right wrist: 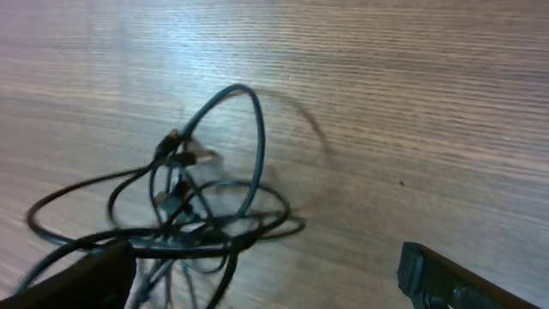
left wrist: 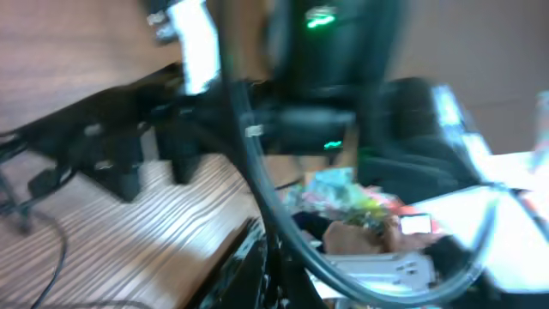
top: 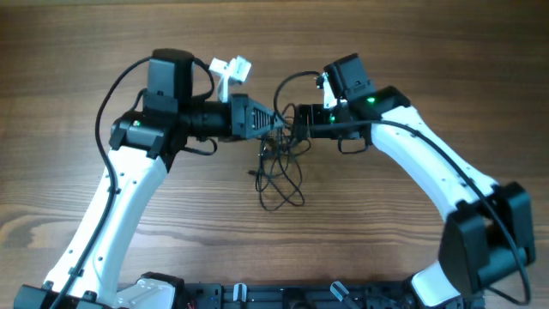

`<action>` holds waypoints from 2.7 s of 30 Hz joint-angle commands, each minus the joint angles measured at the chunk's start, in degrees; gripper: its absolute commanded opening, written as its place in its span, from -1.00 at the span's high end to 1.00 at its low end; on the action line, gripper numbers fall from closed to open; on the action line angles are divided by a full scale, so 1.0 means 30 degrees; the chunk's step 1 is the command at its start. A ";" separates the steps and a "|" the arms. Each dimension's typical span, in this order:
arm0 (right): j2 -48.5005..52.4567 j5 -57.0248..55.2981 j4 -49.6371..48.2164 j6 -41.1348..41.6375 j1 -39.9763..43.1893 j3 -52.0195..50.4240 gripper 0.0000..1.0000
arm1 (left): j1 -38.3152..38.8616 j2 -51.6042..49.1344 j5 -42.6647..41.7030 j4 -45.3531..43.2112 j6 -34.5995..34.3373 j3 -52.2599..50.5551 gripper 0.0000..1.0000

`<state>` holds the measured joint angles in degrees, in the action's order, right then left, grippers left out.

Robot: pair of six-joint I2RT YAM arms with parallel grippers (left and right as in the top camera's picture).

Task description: Untangle cables

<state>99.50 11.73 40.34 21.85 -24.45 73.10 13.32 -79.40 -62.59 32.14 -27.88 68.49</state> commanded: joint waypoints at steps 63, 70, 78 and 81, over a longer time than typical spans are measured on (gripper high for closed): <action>0.2652 0.7278 -0.1348 -0.2579 0.0699 -0.0160 -0.99 | -0.4481 -0.0721 1.6247 0.9289 -0.3228 0.0029 -1.00; 0.3905 0.7293 -0.1362 -0.1945 0.0699 -0.0160 0.92 | -0.4481 -0.0721 1.6247 0.9296 -0.3228 0.0029 -1.00; 0.2076 1.0324 -0.1734 -0.1792 0.0707 0.0430 0.91 | -0.4481 -0.0721 1.3223 0.9114 -0.1661 0.0029 -0.99; 0.0204 1.1074 -0.2084 -0.1763 0.0707 0.0437 0.92 | -0.4481 -0.0721 1.0302 0.8976 -0.0270 0.0029 -0.99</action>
<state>108.42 38.85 35.24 16.40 -22.31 72.73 0.08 -81.23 -19.81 59.53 -35.20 68.42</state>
